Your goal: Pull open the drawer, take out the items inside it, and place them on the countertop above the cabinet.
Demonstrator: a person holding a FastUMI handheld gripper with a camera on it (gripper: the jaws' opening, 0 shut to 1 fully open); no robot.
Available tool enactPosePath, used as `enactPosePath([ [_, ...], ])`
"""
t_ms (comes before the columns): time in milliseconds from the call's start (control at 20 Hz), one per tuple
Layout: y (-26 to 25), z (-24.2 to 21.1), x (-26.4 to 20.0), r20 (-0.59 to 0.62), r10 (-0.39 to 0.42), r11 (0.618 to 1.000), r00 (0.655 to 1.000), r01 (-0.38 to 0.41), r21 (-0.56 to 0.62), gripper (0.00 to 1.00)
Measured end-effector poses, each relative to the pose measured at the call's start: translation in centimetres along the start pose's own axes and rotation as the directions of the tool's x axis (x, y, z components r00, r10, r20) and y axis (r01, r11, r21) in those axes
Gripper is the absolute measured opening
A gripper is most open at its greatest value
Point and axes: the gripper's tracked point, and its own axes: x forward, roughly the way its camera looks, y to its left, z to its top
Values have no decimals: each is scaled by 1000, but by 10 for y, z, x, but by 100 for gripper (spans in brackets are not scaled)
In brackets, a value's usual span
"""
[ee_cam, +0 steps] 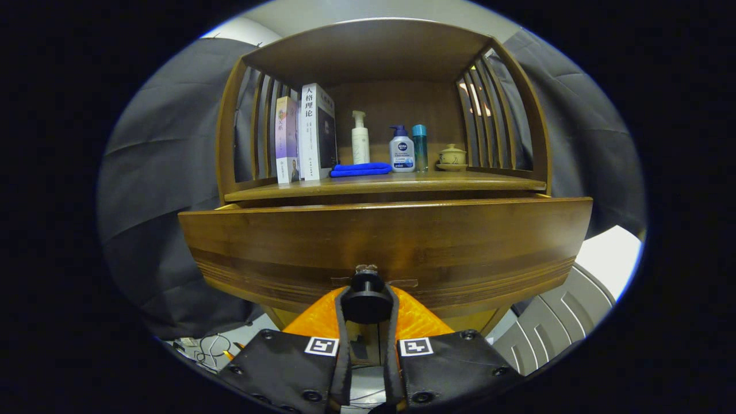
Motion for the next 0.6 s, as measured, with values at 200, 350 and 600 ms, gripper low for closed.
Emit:
enactPosePath([
  [200, 0, -7, -16, -8, 21, 999, 1000, -21, -36, 24],
  [350, 1, -10, -25, -17, 39, 999, 999, -39, -25, 24],
  [600, 2, -18, -46, -13, 51, 998, 999, -51, -35, 25],
])
